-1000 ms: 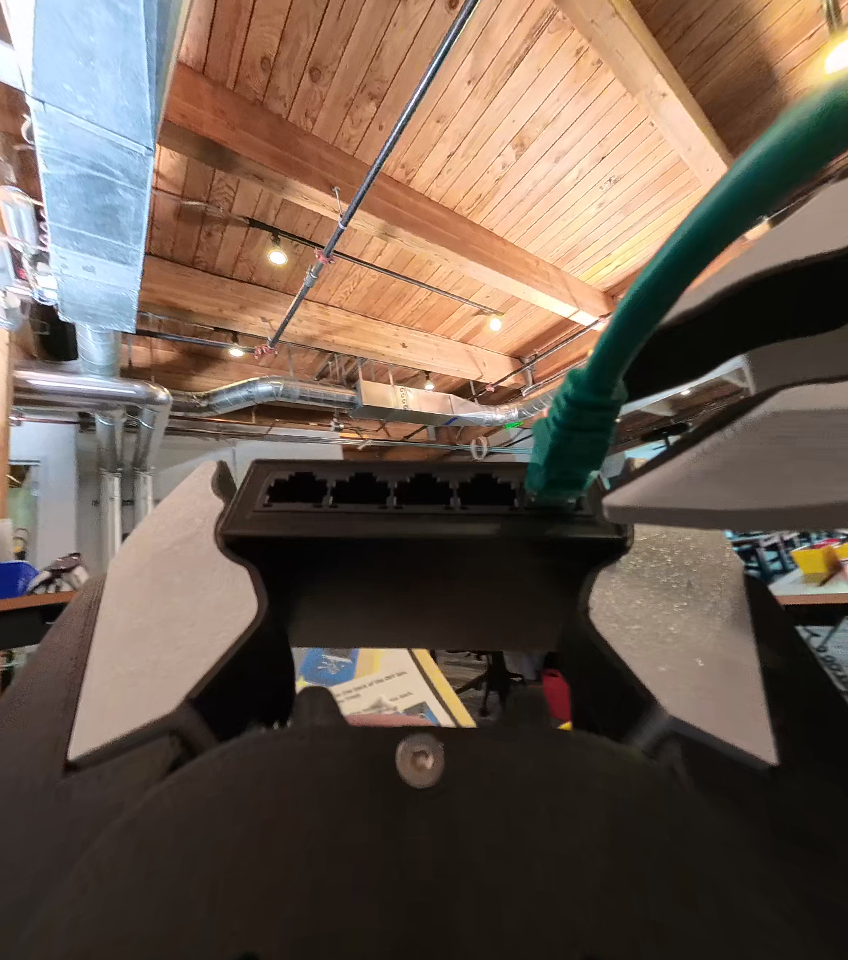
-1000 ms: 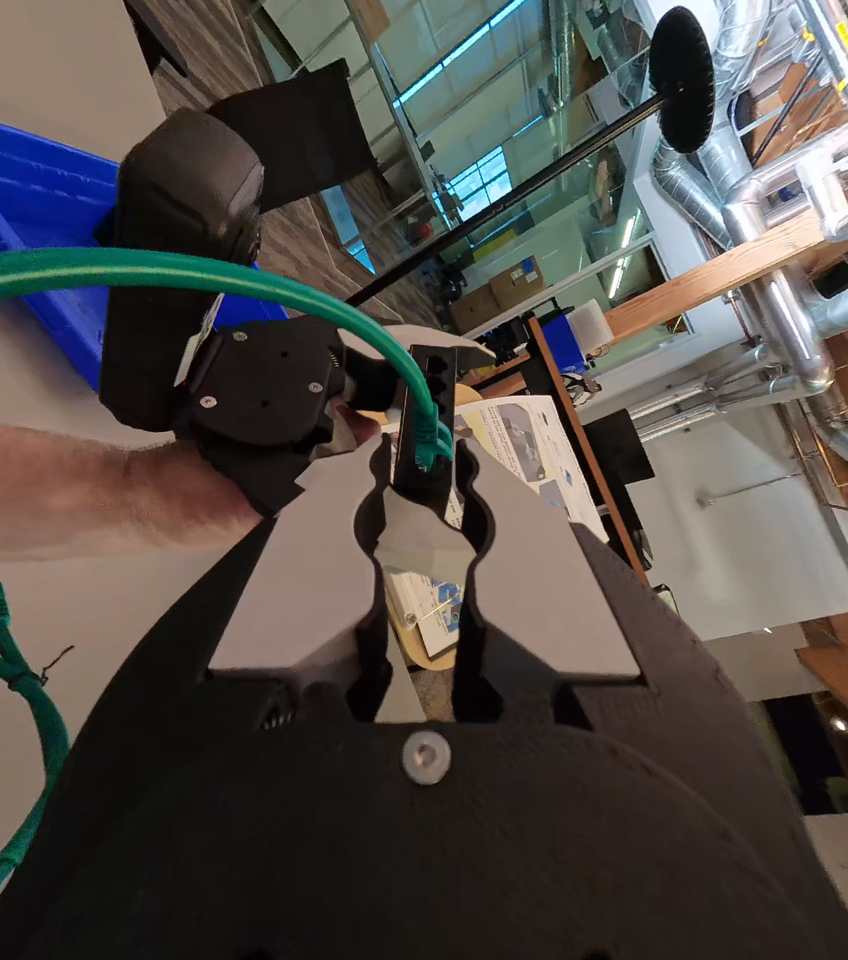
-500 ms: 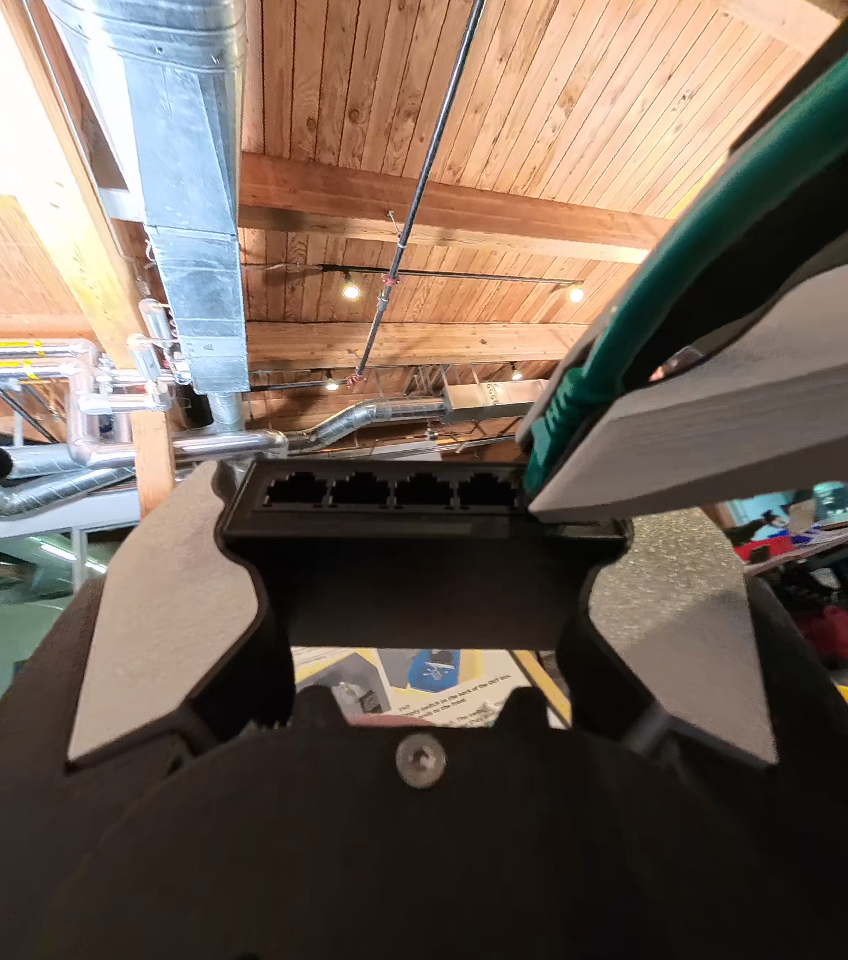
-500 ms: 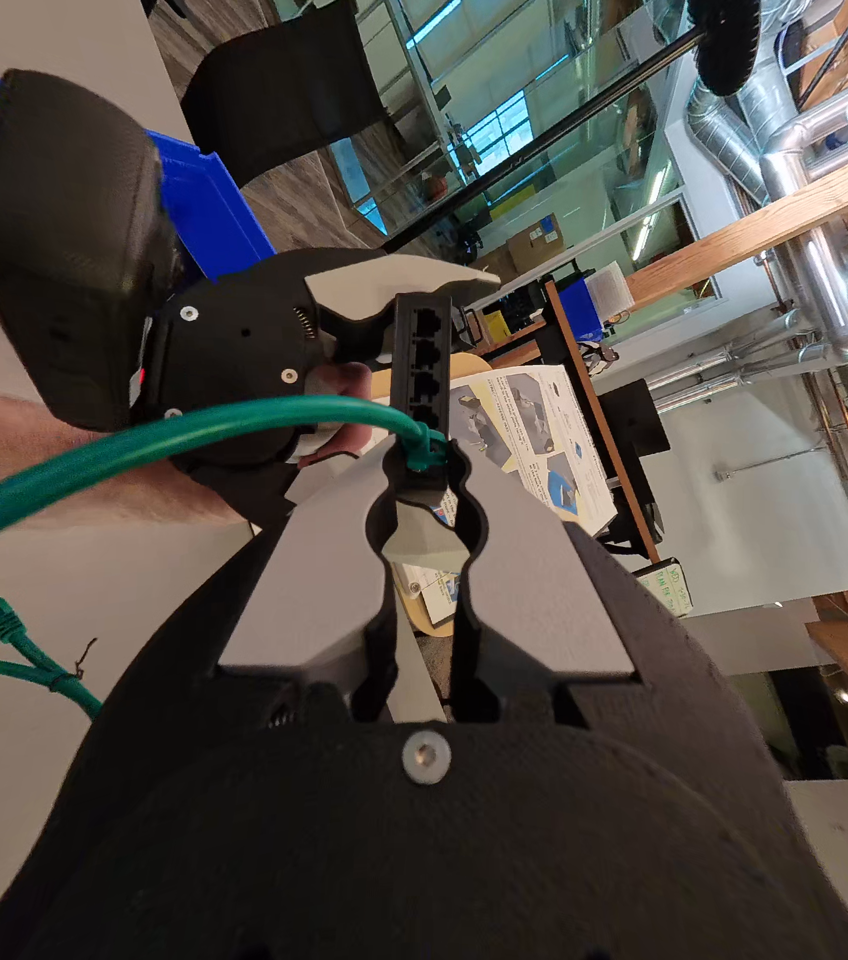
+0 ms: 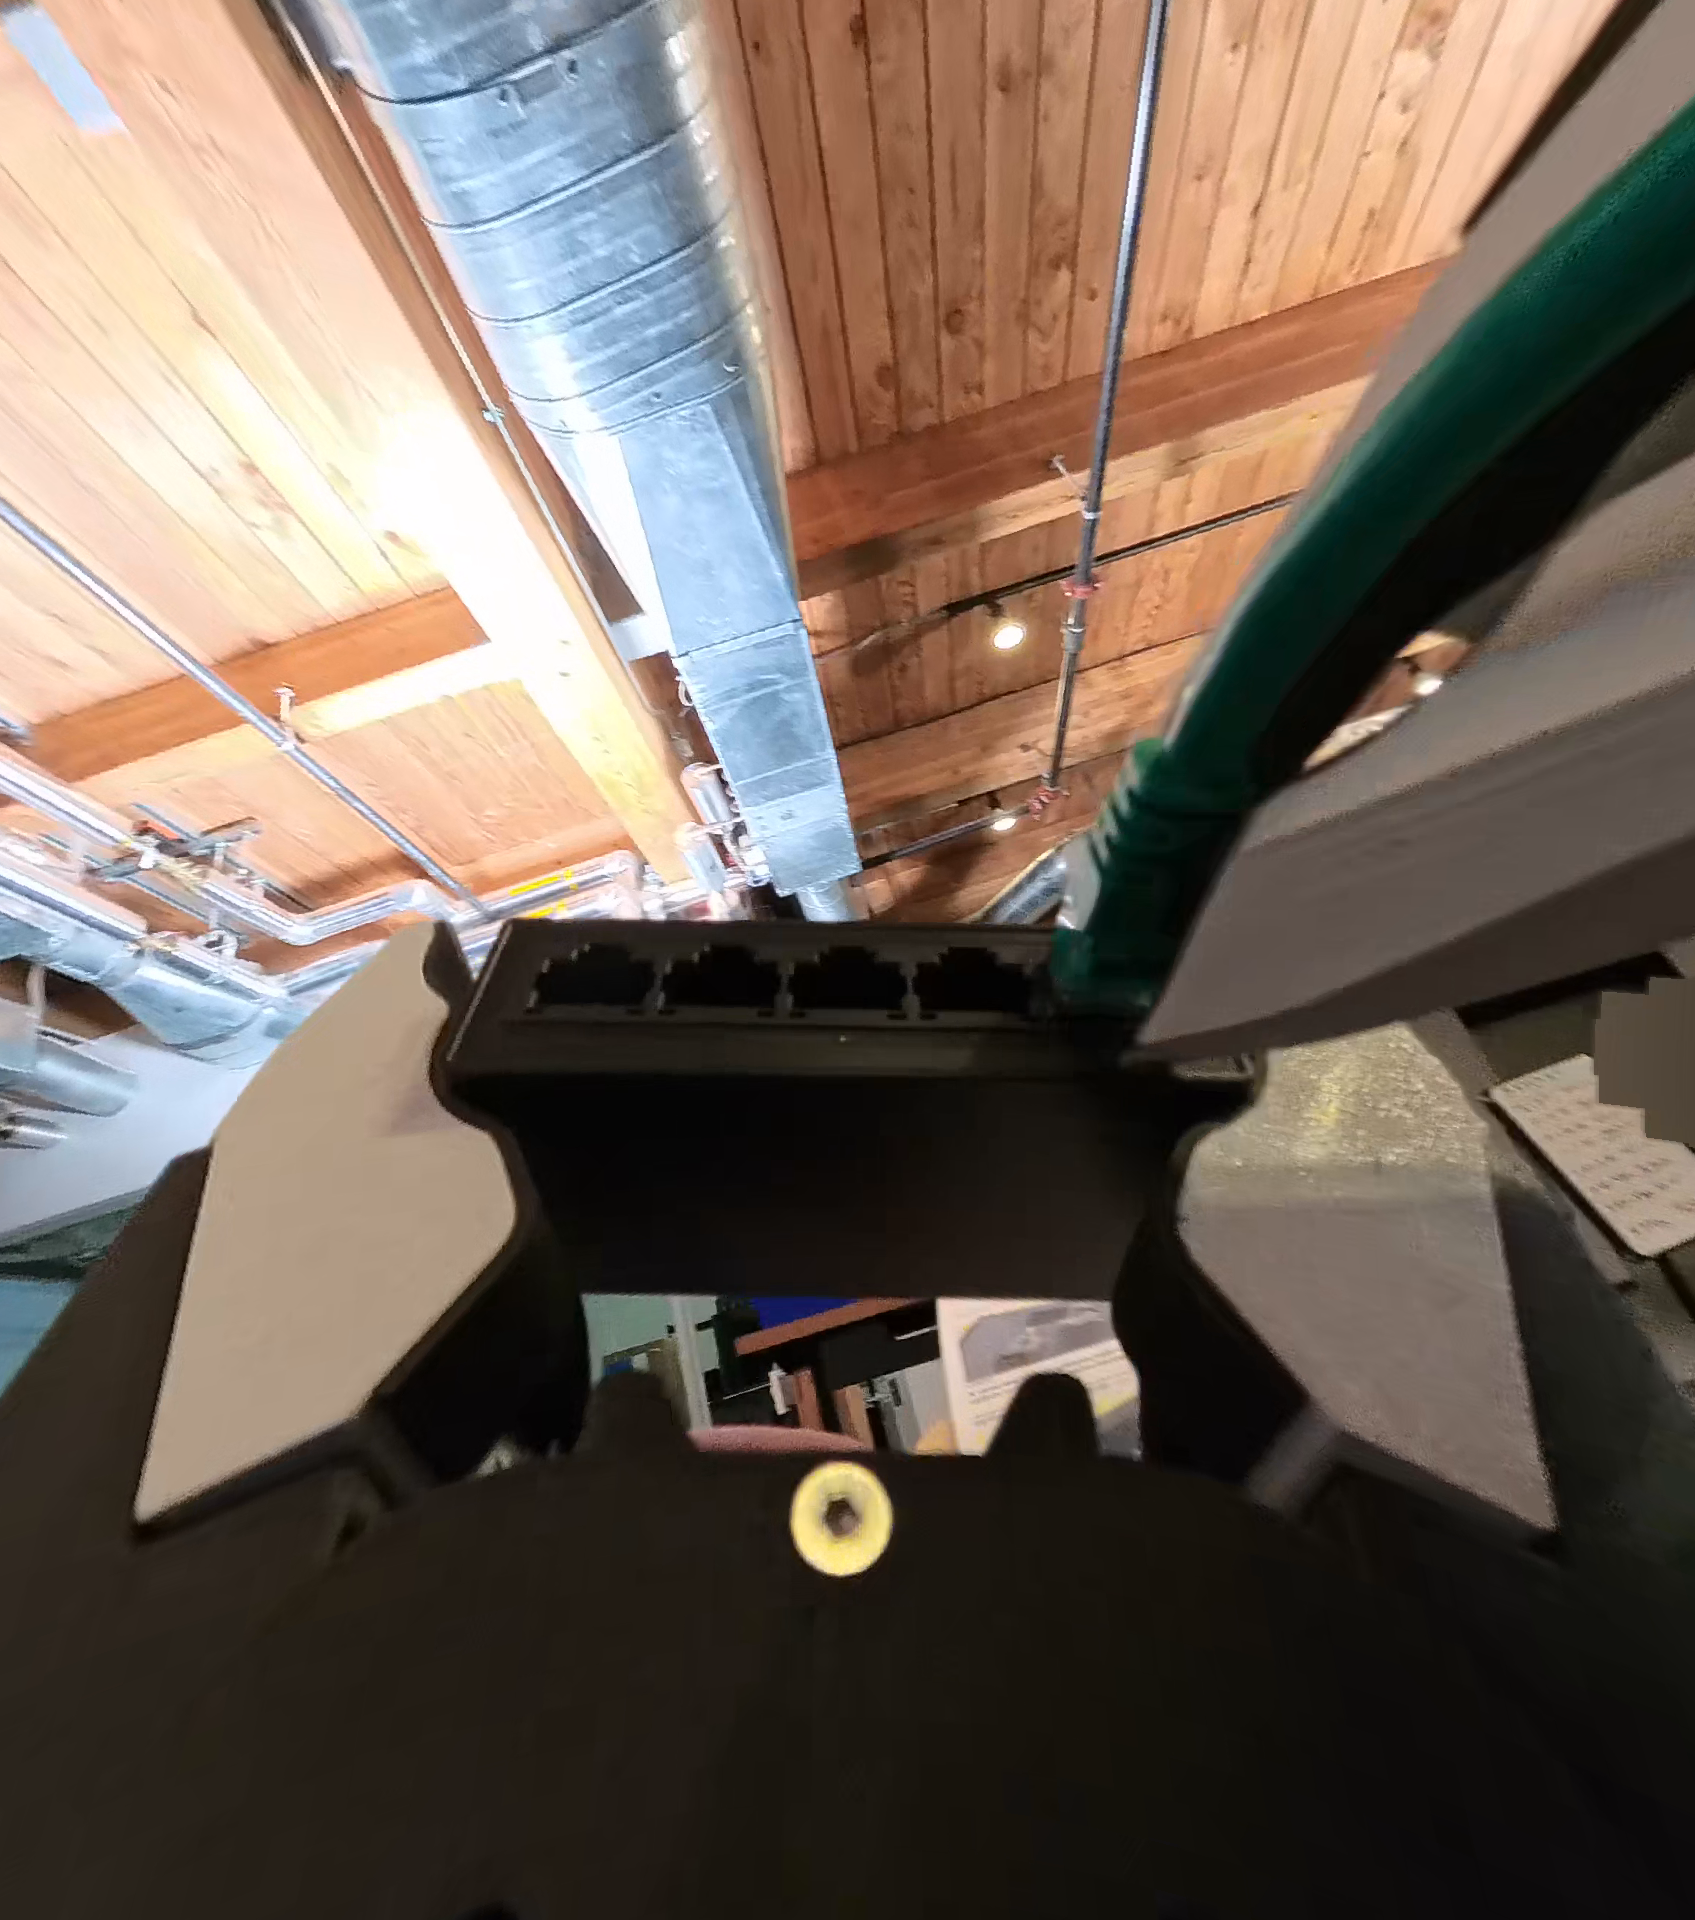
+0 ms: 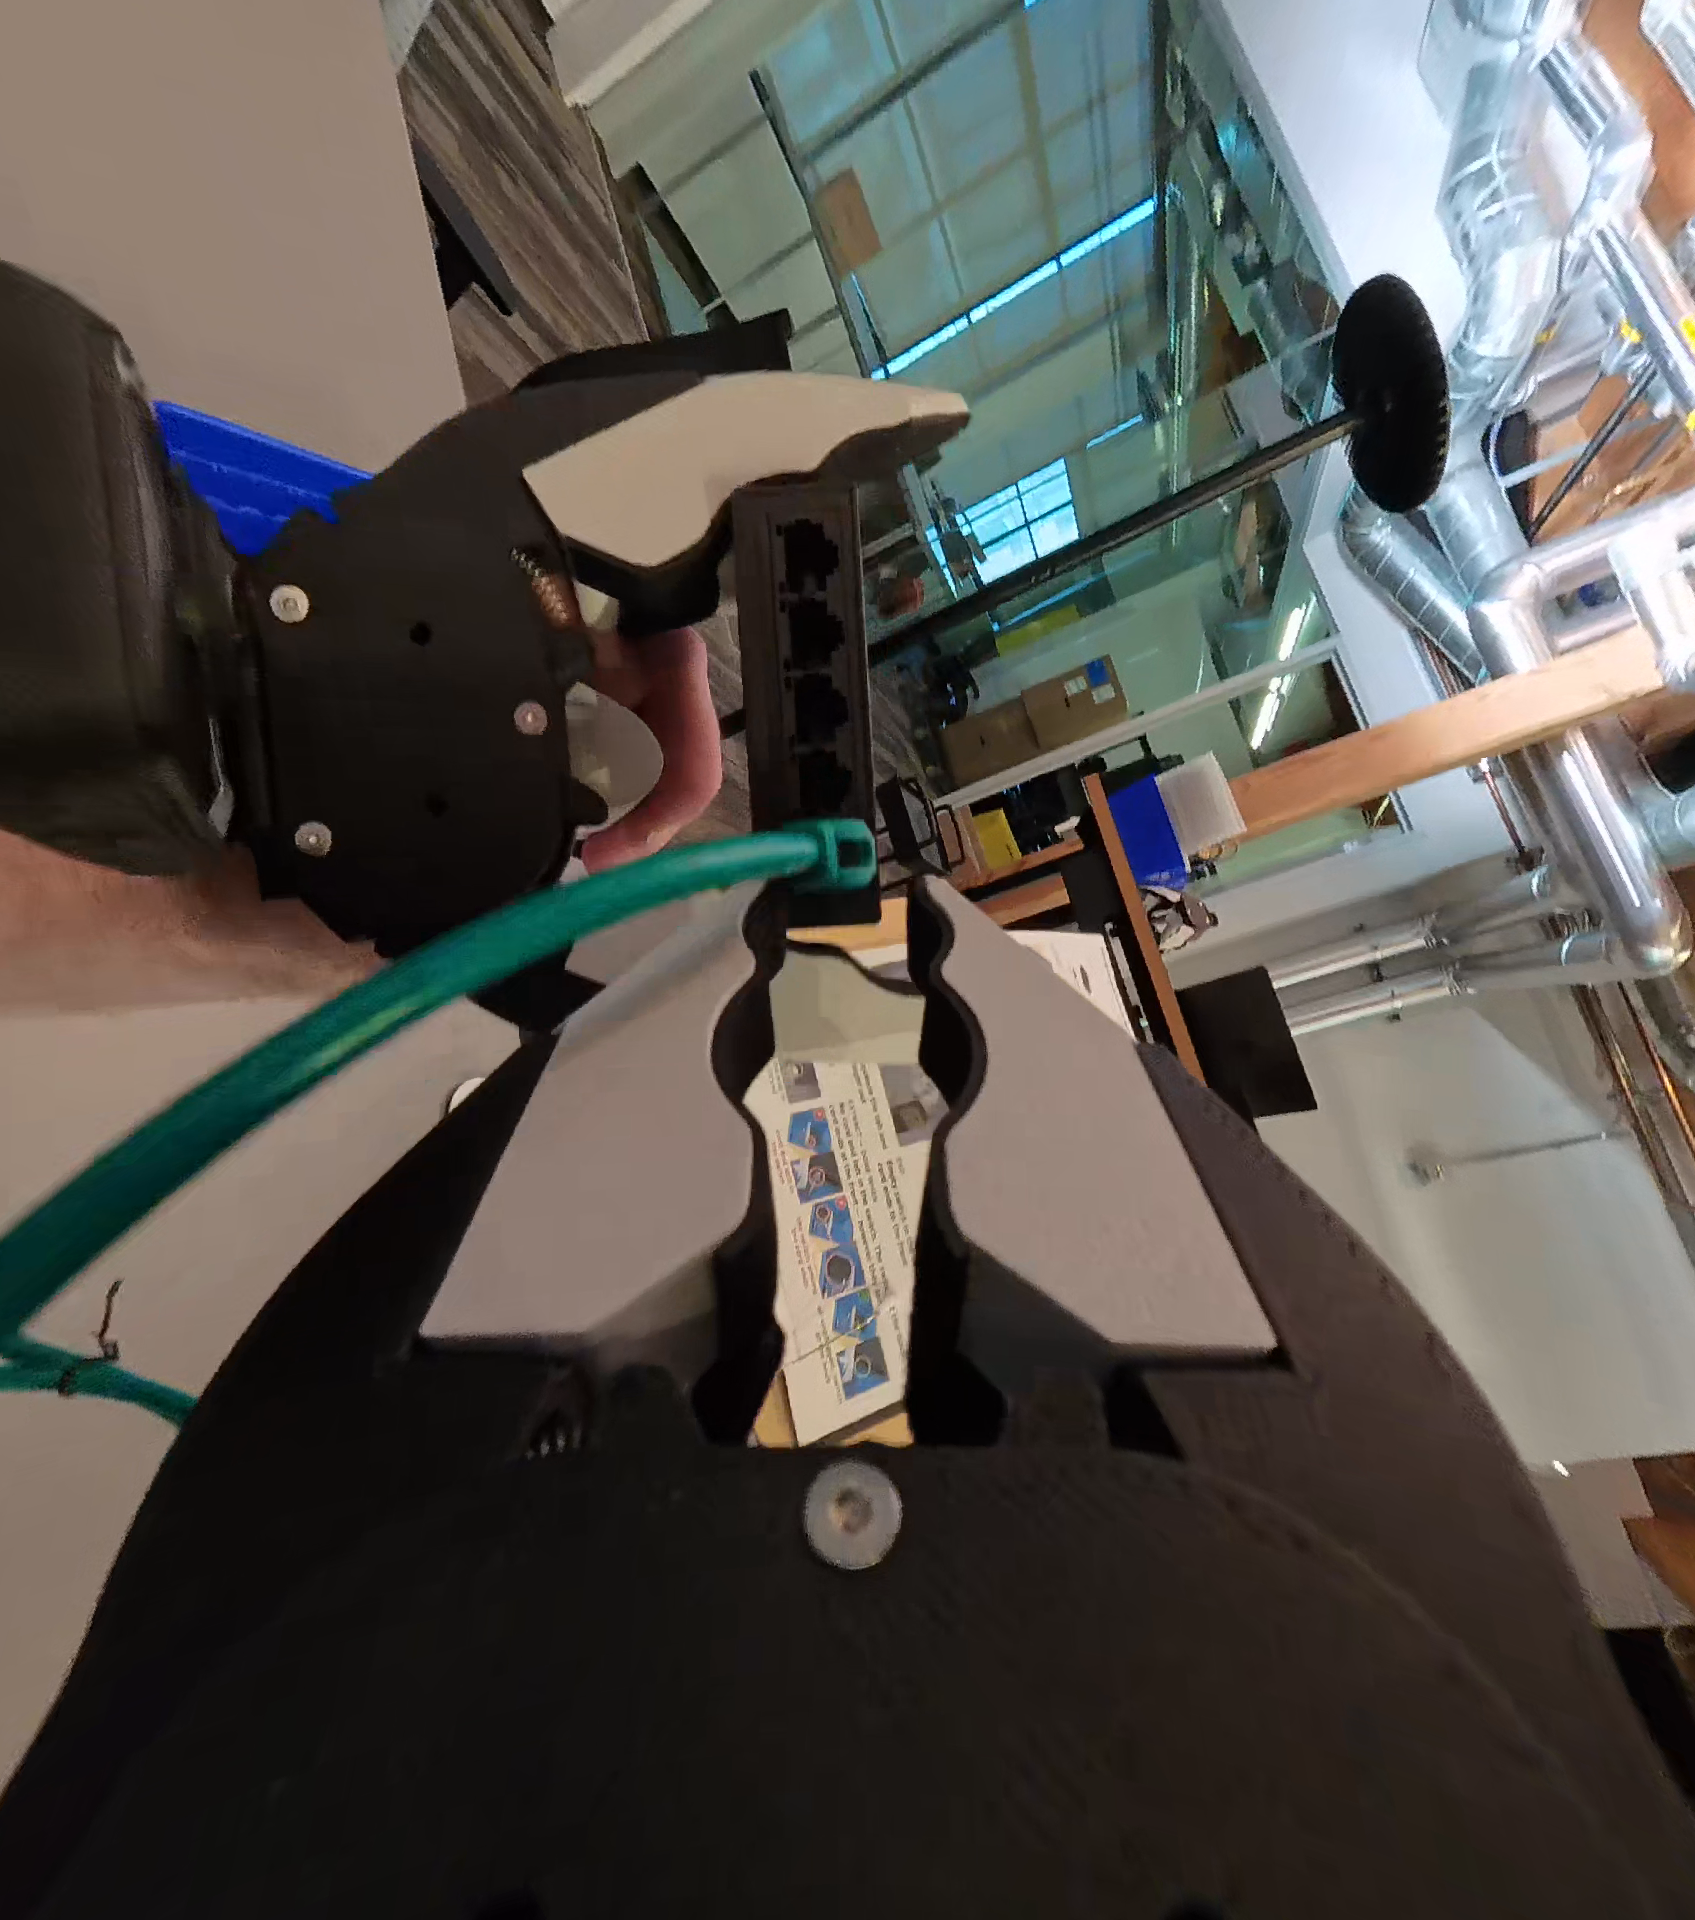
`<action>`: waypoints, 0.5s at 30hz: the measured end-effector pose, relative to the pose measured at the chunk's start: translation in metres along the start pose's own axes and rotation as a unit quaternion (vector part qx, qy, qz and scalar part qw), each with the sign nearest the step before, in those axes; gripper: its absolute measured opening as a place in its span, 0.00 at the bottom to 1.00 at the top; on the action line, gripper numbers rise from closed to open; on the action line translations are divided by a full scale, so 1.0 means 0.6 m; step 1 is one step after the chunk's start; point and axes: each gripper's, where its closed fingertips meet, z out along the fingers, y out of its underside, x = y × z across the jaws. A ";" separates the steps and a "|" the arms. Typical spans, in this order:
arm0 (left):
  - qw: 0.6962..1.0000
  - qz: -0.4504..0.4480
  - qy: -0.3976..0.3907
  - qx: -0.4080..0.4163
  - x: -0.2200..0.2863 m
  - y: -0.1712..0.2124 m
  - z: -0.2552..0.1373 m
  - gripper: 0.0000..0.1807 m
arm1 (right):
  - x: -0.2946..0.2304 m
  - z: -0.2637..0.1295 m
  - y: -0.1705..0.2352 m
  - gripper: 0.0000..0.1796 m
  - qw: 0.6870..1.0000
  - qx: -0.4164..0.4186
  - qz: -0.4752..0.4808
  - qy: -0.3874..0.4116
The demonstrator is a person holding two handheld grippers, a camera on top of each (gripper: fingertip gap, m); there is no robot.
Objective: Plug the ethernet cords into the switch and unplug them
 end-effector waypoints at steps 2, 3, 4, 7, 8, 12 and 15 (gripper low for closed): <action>1.000 0.014 -0.019 -0.001 -0.024 -0.002 0.000 0.73 | 0.000 0.001 -0.017 0.11 1.000 0.019 -0.015 -0.007; 0.999 0.026 -0.026 0.000 -0.034 -0.004 0.000 0.73 | -0.001 0.003 -0.024 0.11 0.999 0.023 -0.024 -0.010; 0.999 0.035 -0.034 0.001 -0.042 -0.006 0.000 0.73 | -0.002 0.006 -0.031 0.11 0.999 0.026 -0.031 -0.012; 0.998 0.050 -0.048 0.005 -0.061 -0.013 -0.002 0.73 | -0.002 0.014 -0.054 0.10 0.998 0.043 -0.051 -0.012; 0.997 0.053 -0.052 0.006 -0.066 -0.015 -0.002 0.73 | -0.001 0.018 -0.058 0.10 0.998 0.042 -0.055 -0.014; 0.995 0.069 -0.069 0.007 -0.085 -0.021 -0.004 0.73 | -0.007 0.023 -0.074 0.06 0.995 0.053 -0.086 -0.017; 0.994 0.077 -0.077 0.009 -0.093 -0.025 -0.005 0.73 | -0.007 0.024 -0.081 0.07 0.993 0.060 -0.097 -0.021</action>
